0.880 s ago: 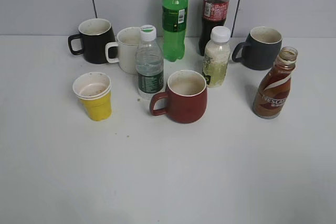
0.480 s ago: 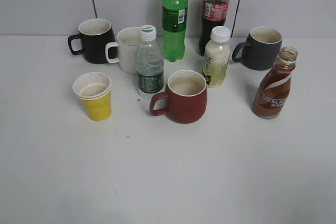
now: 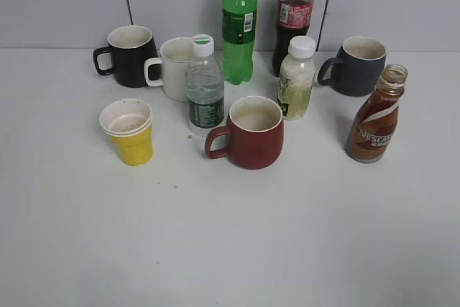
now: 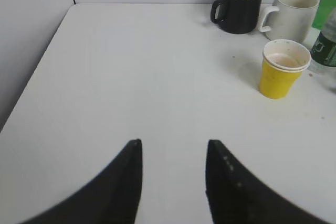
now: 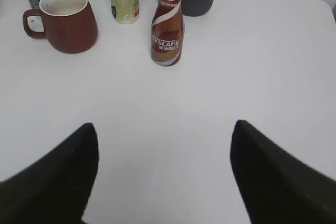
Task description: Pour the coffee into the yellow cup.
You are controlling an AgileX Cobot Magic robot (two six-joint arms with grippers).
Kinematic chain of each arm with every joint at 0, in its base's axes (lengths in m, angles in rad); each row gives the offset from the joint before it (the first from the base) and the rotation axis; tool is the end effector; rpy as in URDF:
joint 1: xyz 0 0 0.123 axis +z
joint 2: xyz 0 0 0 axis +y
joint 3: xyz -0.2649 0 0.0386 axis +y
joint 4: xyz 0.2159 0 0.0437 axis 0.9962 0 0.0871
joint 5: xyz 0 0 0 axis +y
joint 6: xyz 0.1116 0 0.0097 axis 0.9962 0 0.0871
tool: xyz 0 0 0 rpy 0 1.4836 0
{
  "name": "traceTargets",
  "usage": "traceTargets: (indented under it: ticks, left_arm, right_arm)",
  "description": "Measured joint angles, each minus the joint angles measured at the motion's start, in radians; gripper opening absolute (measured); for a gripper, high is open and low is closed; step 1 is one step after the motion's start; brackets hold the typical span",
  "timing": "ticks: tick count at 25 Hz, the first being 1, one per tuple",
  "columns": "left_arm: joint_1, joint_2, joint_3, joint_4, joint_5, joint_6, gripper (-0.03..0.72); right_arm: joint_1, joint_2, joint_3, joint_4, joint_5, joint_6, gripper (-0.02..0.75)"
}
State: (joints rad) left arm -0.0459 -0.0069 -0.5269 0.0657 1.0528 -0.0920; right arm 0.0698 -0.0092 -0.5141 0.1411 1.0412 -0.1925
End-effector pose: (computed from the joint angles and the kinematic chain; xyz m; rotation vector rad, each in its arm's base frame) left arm 0.0004 0.0064 0.2605 -0.0501 2.0003 -0.0105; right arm 0.0002 0.0136 0.2589 -0.2676 1.9768 0.0886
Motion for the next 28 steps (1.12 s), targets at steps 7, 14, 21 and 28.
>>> traceTargets:
  ticks: [7, 14, 21, 28]
  left_arm:
    - [0.0, 0.0, 0.0, 0.0, 0.0, 0.0, 0.311]
    - [0.0, 0.0, 0.0, 0.0, 0.0, 0.002, 0.311]
    - [-0.006, 0.0, 0.0, -0.023, -0.001, 0.002, 0.309]
    - [-0.046, 0.031, -0.03, -0.041, -0.251, 0.002, 0.276]
  right_arm:
    - [0.0, 0.0, 0.0, 0.0, 0.0, 0.0, 0.586]
    - [0.0, 0.0, 0.0, 0.0, 0.0, 0.0, 0.585]
    - [0.0, 0.0, 0.0, 0.001, 0.0, 0.0, 0.585]
    - [0.0, 0.053, -0.018, 0.02, -0.188, 0.037, 0.587]
